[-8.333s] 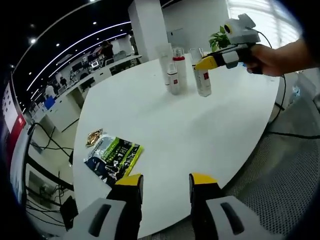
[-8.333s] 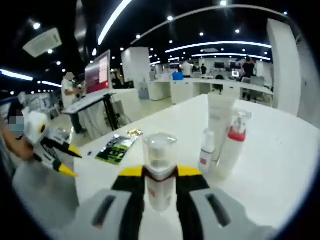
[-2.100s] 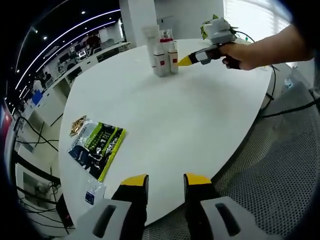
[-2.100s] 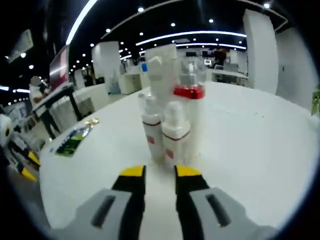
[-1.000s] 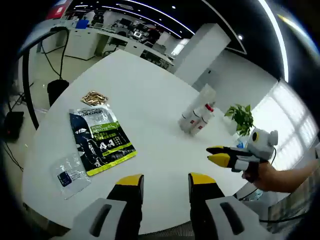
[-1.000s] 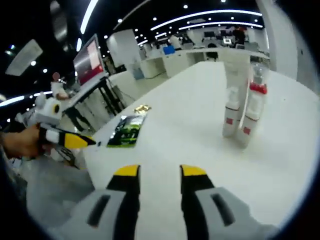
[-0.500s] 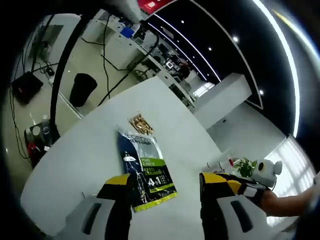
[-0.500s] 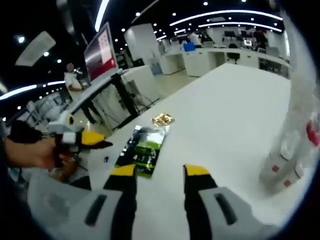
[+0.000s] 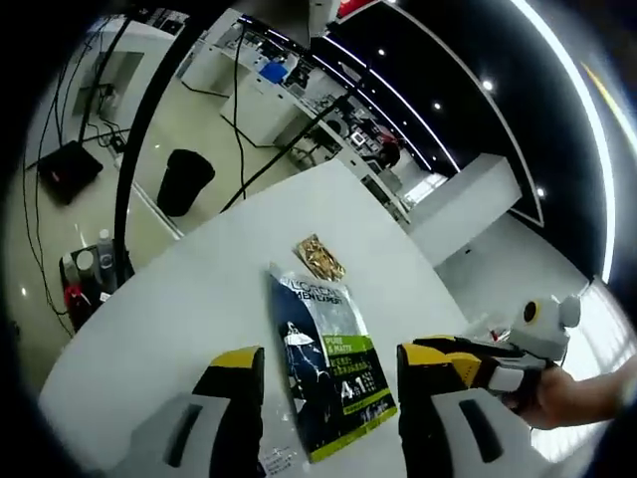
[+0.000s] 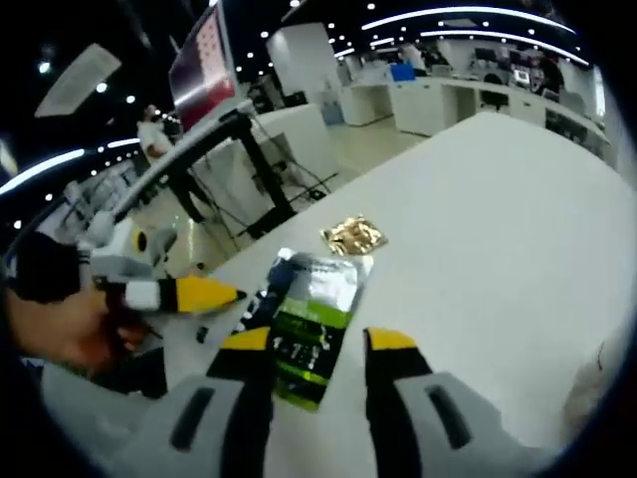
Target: Arrange the skincare products in the storage area until every visible bottle or jar stands upright without overlapping.
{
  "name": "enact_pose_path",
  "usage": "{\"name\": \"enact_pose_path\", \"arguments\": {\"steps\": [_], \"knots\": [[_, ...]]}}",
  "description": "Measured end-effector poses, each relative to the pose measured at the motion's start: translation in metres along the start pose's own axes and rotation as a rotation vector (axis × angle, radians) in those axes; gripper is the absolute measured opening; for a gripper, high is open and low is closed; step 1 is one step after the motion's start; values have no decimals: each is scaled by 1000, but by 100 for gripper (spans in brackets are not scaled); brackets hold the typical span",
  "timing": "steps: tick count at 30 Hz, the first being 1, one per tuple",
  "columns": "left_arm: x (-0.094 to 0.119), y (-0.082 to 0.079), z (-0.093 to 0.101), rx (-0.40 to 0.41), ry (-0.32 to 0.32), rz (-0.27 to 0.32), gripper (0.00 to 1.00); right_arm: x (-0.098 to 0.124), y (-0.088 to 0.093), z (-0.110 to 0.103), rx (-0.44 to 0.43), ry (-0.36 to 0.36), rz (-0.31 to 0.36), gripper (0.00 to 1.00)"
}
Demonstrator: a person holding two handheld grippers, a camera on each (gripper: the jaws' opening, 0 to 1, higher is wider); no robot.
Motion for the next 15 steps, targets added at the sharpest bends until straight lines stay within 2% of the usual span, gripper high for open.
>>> {"name": "enact_pose_path", "arguments": {"steps": [7,15], "knots": [[-6,7,0,-25,-15,-34,44,-16,6,4,-65,0,-33,32],[-13,11,0,8,-16,-48,36,-27,16,1,-89,-15,-70,28]]}}
Point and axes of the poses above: the point that each gripper's makers call its tool centre point, and the gripper's own axes: x roughly backward along the fingers, z roughly to its right, y roughly out of its underside, the point moved 4 cm from there along x, roughly backward along the fingers, and after that the axes turned 6 degrees about y, right-handed, at the moved point
